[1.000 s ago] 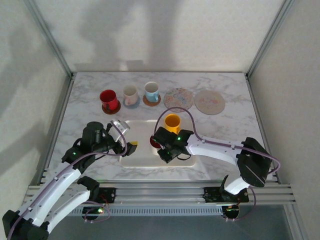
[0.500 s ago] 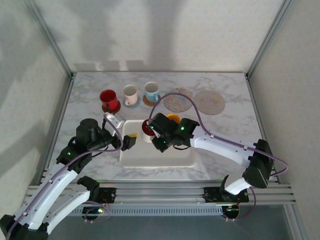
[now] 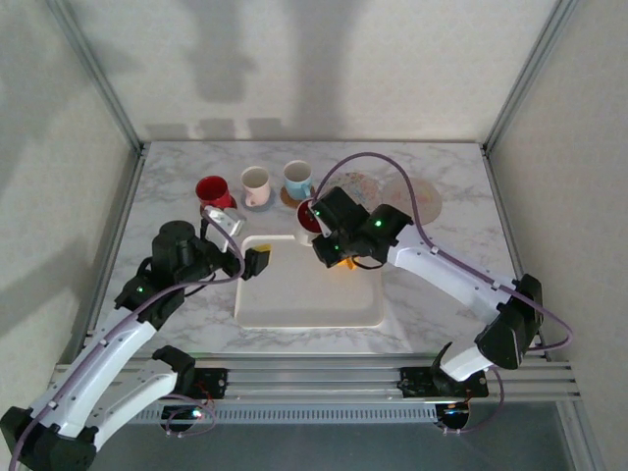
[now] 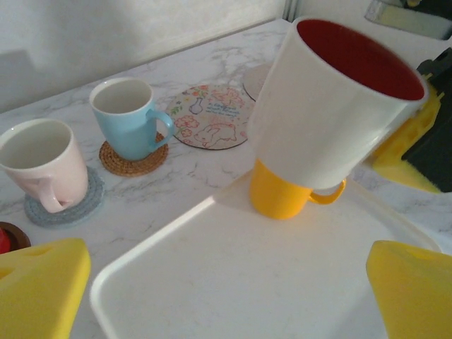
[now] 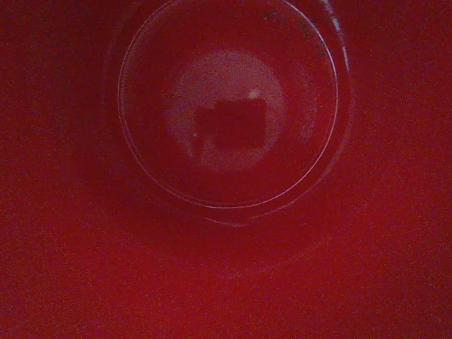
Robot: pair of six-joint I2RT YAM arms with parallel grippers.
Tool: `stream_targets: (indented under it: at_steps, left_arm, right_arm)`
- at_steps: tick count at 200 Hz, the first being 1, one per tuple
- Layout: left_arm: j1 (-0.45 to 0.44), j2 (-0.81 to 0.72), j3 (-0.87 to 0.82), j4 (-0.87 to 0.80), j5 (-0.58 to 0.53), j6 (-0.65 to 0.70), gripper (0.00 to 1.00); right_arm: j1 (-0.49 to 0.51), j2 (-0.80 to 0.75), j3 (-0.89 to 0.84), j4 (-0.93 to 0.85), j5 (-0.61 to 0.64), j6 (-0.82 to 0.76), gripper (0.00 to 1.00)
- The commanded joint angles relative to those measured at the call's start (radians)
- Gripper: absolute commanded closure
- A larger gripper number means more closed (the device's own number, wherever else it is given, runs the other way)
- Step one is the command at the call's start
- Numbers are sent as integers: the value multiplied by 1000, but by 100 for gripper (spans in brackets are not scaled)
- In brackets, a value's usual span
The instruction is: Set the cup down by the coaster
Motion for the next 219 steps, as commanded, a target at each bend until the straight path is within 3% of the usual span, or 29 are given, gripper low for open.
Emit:
stream_targets:
  at_steps: [1,106,219]
  left_arm:
    - [-11,37,46,64,-62,-27,0]
    - [-16,242,59,164,-58,14,0]
    - [-17,455,101,293,-61,24,0]
  right_arm:
    - [-44,-11,74,0,88,2,100]
    - [-251,110,90,23,157,14,100]
    - [-398,358,190,169,53,-53,100]
